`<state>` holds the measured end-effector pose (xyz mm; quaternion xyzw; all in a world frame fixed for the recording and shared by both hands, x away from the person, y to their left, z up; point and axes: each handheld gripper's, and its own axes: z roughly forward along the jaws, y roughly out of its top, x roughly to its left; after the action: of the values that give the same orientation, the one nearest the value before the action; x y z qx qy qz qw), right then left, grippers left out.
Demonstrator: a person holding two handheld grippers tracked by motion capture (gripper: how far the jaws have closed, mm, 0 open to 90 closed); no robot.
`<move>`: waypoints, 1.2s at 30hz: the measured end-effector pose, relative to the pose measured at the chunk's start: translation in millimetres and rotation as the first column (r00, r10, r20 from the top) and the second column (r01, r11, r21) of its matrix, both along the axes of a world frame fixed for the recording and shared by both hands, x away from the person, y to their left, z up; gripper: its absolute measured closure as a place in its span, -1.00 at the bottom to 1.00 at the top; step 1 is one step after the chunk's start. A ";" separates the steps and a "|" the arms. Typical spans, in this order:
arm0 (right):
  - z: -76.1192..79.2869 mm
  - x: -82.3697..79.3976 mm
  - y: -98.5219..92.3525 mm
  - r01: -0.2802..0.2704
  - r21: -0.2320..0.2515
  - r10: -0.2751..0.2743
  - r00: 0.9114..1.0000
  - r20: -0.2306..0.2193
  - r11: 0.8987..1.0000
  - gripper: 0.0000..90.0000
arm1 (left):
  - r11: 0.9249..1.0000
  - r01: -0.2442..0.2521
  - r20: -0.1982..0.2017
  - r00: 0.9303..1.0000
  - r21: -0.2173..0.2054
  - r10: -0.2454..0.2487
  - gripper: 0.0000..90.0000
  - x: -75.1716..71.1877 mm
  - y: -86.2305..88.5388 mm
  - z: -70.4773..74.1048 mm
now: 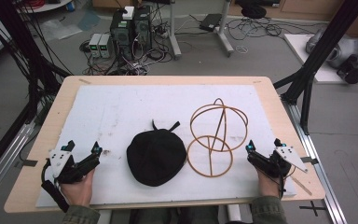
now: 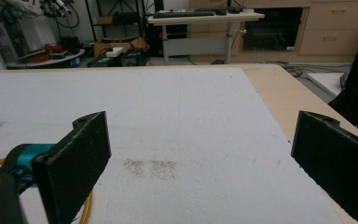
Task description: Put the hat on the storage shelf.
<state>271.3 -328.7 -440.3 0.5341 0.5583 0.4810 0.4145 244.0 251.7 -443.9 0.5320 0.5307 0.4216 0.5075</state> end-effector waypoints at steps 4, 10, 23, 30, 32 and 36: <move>0.0 0.1 0.7 -0.005 0.004 0.005 1.000 -0.002 1.000 -0.92 | 0.999 0.043 0.011 0.999 0.027 -0.044 -0.68 1.6 -3.6 4.9; -0.1 0.5 0.4 -0.003 0.005 0.003 1.000 -0.002 1.000 -0.92 | 0.994 0.100 0.009 0.995 0.049 -0.101 -0.68 2.9 -11.3 10.8; 0.5 0.8 2.9 -0.014 -0.004 0.014 1.000 0.000 1.000 -0.92 | 0.969 0.230 -0.026 0.973 0.087 -0.229 -0.68 7.3 -27.5 19.0; 0.6 0.8 3.5 -0.018 -0.008 0.018 1.000 0.001 1.000 -0.92 | 0.958 0.274 -0.033 0.962 0.086 -0.273 -0.68 8.1 -34.9 22.3; 0.5 0.8 3.5 -0.018 -0.009 0.018 1.000 0.000 1.000 -0.92 | 0.953 0.294 -0.036 0.956 0.067 -0.292 -0.68 8.9 -36.7 23.0; 0.3 0.7 3.8 -0.018 -0.005 0.018 1.000 -0.003 1.000 -0.92 | 0.941 0.333 -0.052 0.943 0.062 -0.330 -0.68 10.2 -41.6 23.9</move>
<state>272.1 -324.9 -440.0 0.5286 0.5649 0.4825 0.4106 254.2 210.1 -420.0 0.6397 0.4288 0.3376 0.5412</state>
